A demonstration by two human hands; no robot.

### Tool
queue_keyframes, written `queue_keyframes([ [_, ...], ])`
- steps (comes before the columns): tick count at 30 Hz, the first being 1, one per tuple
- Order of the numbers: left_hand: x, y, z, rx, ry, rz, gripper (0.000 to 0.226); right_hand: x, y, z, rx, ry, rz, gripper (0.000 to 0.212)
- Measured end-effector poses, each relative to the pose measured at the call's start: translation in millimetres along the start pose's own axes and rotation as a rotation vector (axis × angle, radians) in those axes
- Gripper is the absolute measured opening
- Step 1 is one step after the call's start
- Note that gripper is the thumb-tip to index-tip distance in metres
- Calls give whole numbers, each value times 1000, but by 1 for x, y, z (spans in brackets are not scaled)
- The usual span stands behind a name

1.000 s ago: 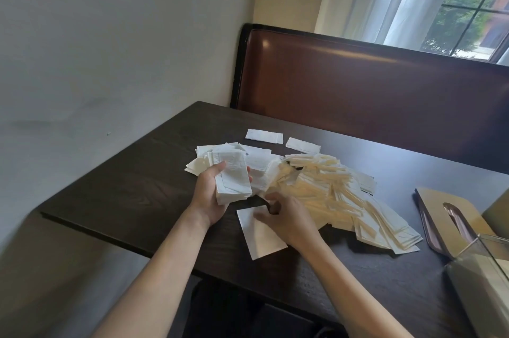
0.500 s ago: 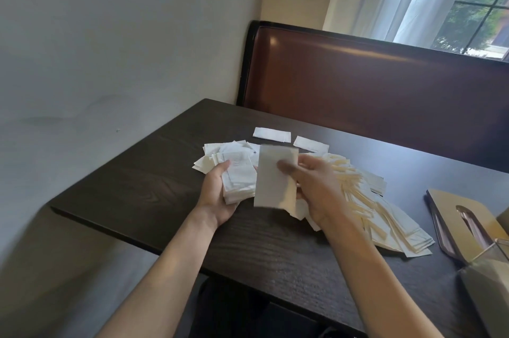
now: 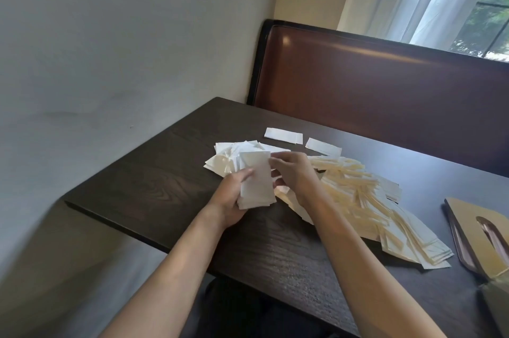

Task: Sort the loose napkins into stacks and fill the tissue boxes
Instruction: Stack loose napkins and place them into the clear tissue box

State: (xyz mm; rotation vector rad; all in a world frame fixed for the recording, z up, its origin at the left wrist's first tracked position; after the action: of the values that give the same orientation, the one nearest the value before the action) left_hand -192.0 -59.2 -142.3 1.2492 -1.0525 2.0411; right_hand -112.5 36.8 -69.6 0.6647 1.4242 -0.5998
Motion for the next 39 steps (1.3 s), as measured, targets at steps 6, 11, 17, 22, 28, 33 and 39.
queue_keyframes([
  [6,14,30,-11,189,-23,37,39,-1,12,-26,121,295,556,26],
  [11,25,36,-17,189,-47,48,39,17,4,-36,25,209,825,32],
  [17,25,34,-19,149,-50,68,33,24,13,-36,81,321,756,31],
  [22,23,33,-20,113,-22,51,33,5,21,-25,132,408,468,49],
  [28,24,16,-20,38,-11,98,45,-27,11,-13,185,585,313,40],
  [33,31,8,-22,-15,-6,112,63,-1,-22,-5,-65,617,598,31],
  [39,24,12,-26,-6,24,6,31,16,-21,-4,-175,528,457,30],
])
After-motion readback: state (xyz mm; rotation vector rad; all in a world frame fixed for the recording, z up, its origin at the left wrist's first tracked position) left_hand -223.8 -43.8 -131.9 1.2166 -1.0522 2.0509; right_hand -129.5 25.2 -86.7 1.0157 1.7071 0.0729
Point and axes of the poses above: each hand's wrist, its own z-axis away from the middle knuckle, its own y-axis out of the back of the hand, x = y × z, the point moved 6 cm from there along -z, towards the middle knuckle, and after that the axes turned 15 degrees about -z, right-handed, at the moved point
